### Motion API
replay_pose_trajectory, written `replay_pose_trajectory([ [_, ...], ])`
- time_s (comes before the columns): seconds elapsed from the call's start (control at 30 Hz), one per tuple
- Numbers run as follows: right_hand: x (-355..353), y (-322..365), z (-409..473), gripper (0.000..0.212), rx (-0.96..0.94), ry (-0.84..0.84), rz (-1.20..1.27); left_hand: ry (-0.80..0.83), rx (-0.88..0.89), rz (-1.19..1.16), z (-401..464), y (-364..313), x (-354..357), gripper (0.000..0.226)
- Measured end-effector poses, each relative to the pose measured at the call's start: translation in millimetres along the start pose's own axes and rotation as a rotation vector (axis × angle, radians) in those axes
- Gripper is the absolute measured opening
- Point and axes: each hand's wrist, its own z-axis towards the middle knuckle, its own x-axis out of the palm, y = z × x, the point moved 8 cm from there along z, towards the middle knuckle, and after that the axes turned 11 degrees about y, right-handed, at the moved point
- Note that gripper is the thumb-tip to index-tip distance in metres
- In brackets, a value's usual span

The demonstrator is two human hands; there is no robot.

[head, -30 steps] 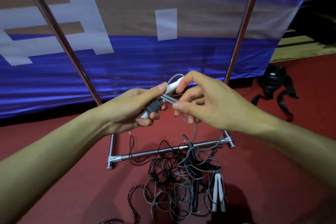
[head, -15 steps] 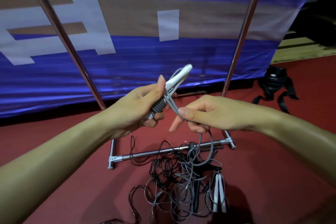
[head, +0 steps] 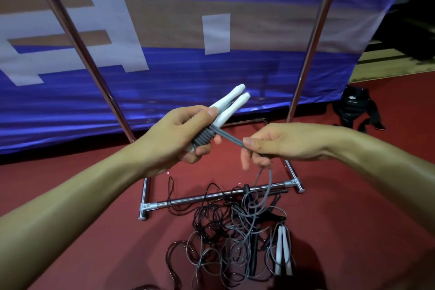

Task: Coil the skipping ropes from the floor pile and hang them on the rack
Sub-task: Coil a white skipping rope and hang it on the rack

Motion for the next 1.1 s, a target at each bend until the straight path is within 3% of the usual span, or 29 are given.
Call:
replay_pose_trajectory([
  [0.1, 2.3, -11.0, 3.5, 0.051, -0.007, 0.075, 0.248, -0.01, 0.012, -0.098, 0.1, -1.7, -2.7, 0.019],
  [0.23, 0.1, -20.0, 5.9, 0.045, 0.038, 0.125, 0.246, 0.073, -0.019, -0.204, 0.3, -0.1, 3.0, 0.022],
  [0.43, -20.7, -17.9, 3.1, 0.058, 0.126, 0.06, -0.197, 0.406, -0.227, -0.187, -6.8, 23.9, 31.6, 0.03],
  [0.47, -24.7, -17.9, 3.0, 0.052, 0.14, 0.052, -0.239, 0.468, -0.271, -0.155, -9.2, 26.8, 34.6, 0.033],
  [0.53, -27.3, -18.9, 3.3, 0.02, 0.165, 0.065, -0.293, 0.593, -0.364, -0.078, -15.2, 33.4, 40.7, 0.036],
  [0.6, -33.8, -15.7, 3.3, 0.015, 0.162, -0.001, -0.375, 0.652, -0.44, -0.001, -18.9, 42.8, 45.9, 0.034],
  [0.7, -45.7, 14.4, -2.3, 0.018, 0.096, -0.248, -0.604, 0.614, -0.487, 0.054, -14.7, 57.0, 50.2, 0.022],
  [0.8, -42.3, 53.9, -13.0, 0.017, -0.034, -0.4, -0.786, 0.465, -0.475, 0.095, -4.4, 60.0, 41.2, 0.013],
  [0.97, -24.1, 84.2, -26.9, 0.017, -0.135, -0.436, -0.833, 0.351, -0.416, 0.169, -0.3, 48.5, 33.0, 0.03],
  [1.1, -15.1, 86.1, -37.5, 0.01, -0.111, -0.454, -0.804, 0.233, -0.366, 0.089, 4.3, 43.9, 18.5, 0.045],
])
